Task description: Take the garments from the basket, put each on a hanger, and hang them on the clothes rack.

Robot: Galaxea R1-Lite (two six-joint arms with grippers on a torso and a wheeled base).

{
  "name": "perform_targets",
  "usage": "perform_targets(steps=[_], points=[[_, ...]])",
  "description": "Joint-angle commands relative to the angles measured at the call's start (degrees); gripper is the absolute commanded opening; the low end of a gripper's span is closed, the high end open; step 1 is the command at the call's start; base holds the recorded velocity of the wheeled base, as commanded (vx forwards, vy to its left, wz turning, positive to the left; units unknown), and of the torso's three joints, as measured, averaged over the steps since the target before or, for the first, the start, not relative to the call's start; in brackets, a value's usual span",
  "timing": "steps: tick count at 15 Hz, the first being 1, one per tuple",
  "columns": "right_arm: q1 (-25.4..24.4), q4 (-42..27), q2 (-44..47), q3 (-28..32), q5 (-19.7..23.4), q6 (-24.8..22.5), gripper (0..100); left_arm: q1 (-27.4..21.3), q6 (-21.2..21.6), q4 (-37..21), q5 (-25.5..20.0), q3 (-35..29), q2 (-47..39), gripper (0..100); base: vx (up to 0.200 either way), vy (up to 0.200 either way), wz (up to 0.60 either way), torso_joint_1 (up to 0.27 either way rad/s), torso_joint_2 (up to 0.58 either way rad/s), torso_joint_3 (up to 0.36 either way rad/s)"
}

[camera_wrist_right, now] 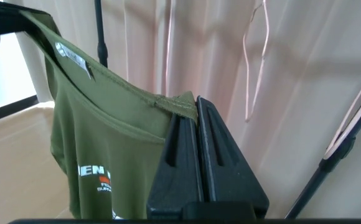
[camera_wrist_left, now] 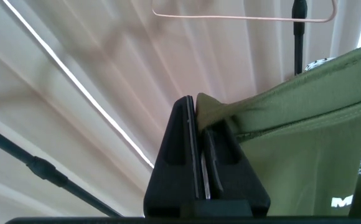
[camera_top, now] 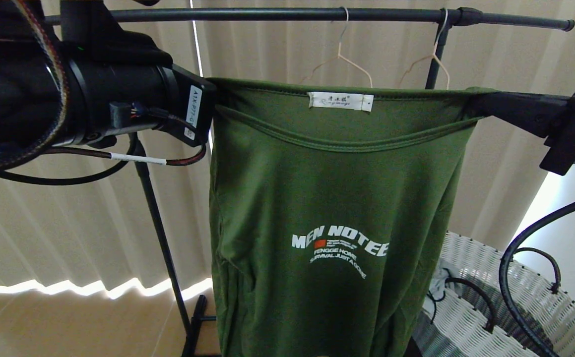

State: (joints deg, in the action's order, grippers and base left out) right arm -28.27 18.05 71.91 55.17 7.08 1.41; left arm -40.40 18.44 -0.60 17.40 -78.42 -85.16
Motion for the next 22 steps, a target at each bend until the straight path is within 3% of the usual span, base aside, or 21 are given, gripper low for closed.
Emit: perform_targets(steps=[1, 3, 4, 13, 18, 22], points=[[-0.03, -0.3, 0.07, -0.24, 0.04, -0.01, 0, -0.03, 0.01, -0.02, 0.01, 0.02, -0.09, 0, 0.0, 0.0, 0.0, 0.0, 0.0, 0.0], [-0.03, -0.92, -0.02, -0.33, -0.05, -0.1, 0, -0.03, 0.01, -0.02, 0.01, 0.11, -0.09, 0, 0.0, 0.0, 0.0, 0.0, 0.0, 0.0], [-0.03, -1.36, -0.19, -0.42, -0.05, -0.1, 100, -0.03, 0.01, -0.02, 0.01, 0.11, -0.09, 0, 0.0, 0.0, 0.0, 0.0, 0.0, 0.0], [-0.03, -0.92, -2.92, -4.99, 0.56, 0.26, 100, 1.38, 0.19, 1.12, 0.27, 0.02, -2.38, 0, 0.0, 0.0, 0.0, 0.0, 0.0, 0.0], [-0.12, -1.44, -9.51, -9.74, 12.34, 0.96, 100, 2.17, 0.1, 1.39, 3.52, 0.2, -3.25, 0, 0.0, 0.0, 0.0, 0.0, 0.0, 0.0], [-0.12, -1.44, -11.09, -10.44, 12.52, 1.31, 100, 2.34, -0.25, 1.39, 3.61, 0.2, -3.25, 0, 0.0, 0.0, 0.0, 0.0, 0.0, 0.0]])
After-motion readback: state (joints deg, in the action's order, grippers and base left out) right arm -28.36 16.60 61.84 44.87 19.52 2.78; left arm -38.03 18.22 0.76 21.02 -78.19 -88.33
